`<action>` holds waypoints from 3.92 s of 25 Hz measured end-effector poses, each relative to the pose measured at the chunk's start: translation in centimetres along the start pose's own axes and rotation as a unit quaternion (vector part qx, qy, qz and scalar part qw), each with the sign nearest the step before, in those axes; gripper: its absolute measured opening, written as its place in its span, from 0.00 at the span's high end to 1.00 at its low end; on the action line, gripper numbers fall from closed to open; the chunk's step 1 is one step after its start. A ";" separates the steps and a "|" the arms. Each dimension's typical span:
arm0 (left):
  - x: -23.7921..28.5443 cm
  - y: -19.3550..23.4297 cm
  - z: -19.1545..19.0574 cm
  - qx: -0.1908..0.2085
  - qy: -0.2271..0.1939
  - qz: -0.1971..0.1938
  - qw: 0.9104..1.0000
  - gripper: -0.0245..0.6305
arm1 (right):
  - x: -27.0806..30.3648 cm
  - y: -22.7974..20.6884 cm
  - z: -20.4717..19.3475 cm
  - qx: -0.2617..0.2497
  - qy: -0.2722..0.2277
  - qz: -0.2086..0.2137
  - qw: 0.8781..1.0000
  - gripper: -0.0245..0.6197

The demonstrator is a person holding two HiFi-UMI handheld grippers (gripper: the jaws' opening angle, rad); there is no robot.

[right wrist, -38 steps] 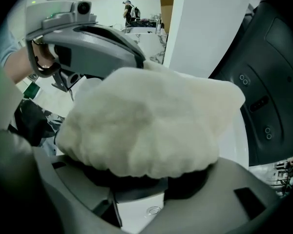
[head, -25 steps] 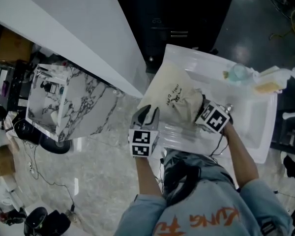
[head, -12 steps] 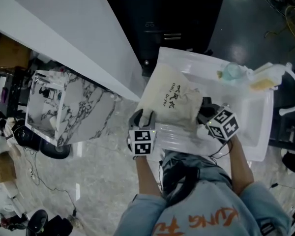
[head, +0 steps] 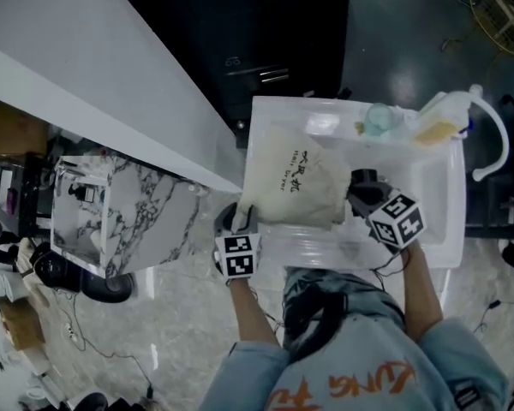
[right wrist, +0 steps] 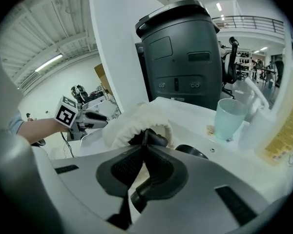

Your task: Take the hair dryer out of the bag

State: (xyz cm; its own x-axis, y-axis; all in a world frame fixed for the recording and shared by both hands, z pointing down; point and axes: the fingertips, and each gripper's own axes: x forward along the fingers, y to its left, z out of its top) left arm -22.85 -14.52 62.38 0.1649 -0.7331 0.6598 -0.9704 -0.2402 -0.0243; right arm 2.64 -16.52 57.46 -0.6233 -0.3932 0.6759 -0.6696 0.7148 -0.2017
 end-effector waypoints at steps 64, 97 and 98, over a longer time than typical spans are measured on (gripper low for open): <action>-6.7 -22.0 23.1 -0.003 -0.301 -0.194 0.934 0.96 | -20.8 -9.2 -5.1 0.251 -0.218 -0.229 0.915 0.93; -3.1 -24.6 16.9 0.009 -0.204 -0.217 0.955 0.96 | -7.5 -17.4 -16.3 0.325 0.009 -0.268 0.907 0.92; -2.9 -24.4 16.7 0.007 -0.201 -0.215 0.956 0.96 | -7.0 -17.5 -16.8 0.329 0.018 -0.270 0.905 0.92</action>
State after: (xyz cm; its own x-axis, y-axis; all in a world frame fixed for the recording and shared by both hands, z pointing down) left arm 3.28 -17.16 48.45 0.6053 -0.7492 0.2689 -0.7955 -0.5808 0.1724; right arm 25.48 -16.52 68.18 -0.1276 -0.5556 0.8216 -0.9755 -0.0792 -0.2051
